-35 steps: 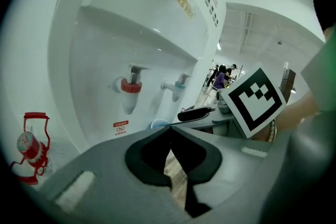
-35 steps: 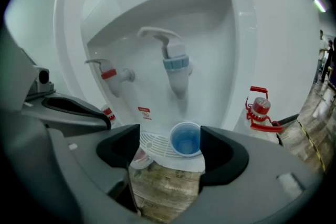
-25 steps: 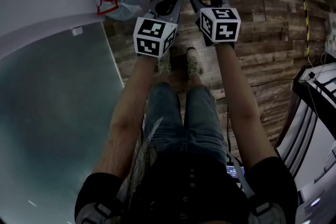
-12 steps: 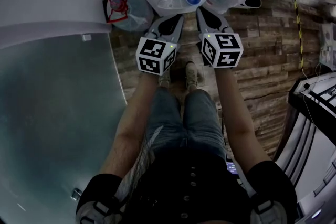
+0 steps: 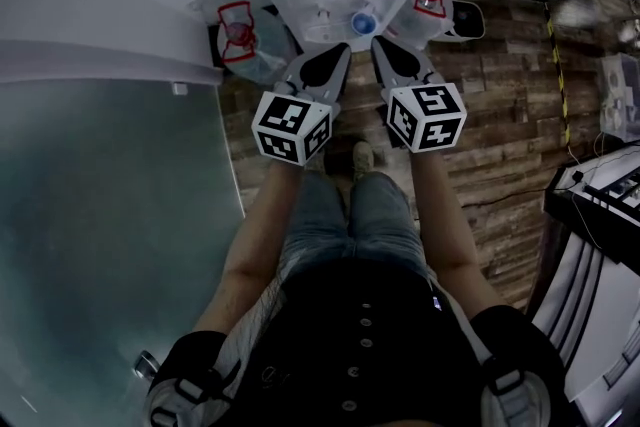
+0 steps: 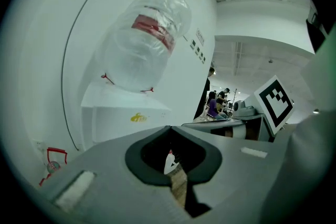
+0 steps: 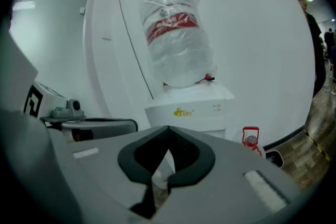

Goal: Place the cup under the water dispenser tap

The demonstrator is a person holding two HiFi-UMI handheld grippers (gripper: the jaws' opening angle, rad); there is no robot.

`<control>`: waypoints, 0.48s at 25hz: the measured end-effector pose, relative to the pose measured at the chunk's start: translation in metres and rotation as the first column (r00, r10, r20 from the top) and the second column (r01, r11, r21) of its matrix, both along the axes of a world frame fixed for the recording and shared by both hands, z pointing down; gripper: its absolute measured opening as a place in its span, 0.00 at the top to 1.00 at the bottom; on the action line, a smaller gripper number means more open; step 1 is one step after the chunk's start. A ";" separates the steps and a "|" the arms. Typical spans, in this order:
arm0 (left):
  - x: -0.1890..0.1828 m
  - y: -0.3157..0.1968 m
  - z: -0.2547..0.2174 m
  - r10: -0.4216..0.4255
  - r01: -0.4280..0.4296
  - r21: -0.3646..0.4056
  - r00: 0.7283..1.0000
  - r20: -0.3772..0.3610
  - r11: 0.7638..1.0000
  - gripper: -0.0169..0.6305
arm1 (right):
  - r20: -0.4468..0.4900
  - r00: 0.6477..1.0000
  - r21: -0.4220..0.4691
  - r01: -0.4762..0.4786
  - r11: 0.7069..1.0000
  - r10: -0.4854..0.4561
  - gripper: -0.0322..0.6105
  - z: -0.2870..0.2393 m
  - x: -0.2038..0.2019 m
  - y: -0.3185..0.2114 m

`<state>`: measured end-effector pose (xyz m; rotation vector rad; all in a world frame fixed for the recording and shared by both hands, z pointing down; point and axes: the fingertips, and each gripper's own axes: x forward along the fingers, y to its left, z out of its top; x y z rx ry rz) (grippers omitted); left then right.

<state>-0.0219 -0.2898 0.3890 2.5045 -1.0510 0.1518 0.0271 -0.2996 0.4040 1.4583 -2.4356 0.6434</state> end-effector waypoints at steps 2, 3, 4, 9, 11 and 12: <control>-0.001 0.006 -0.013 0.007 -0.007 0.006 1.000 0.011 1.000 0.98 | 0.004 1.000 -0.001 -0.007 1.000 0.007 0.95 -0.013 0.002 0.009; -0.001 0.008 -0.018 0.006 -0.006 0.008 1.000 0.017 1.000 0.98 | 0.006 1.000 0.001 -0.005 1.000 0.005 0.95 -0.020 0.002 0.013; -0.001 0.009 -0.024 0.003 -0.004 0.012 1.000 0.021 1.000 0.98 | 0.009 1.000 0.004 -0.001 1.000 0.001 0.95 -0.027 0.002 0.017; 0.003 0.013 -0.051 0.019 -0.019 0.040 1.000 0.010 0.999 0.98 | 0.011 0.999 0.050 0.041 0.998 -0.041 0.95 -0.061 -0.006 0.037; 0.008 0.018 -0.061 0.039 -0.040 0.056 0.999 0.017 0.998 0.98 | -0.002 0.998 0.071 0.059 0.996 -0.059 0.95 -0.072 -0.007 0.043; 0.009 0.021 -0.064 0.046 -0.047 0.061 0.999 0.020 0.997 0.98 | -0.007 0.998 0.080 0.063 0.995 -0.063 0.95 -0.077 -0.008 0.047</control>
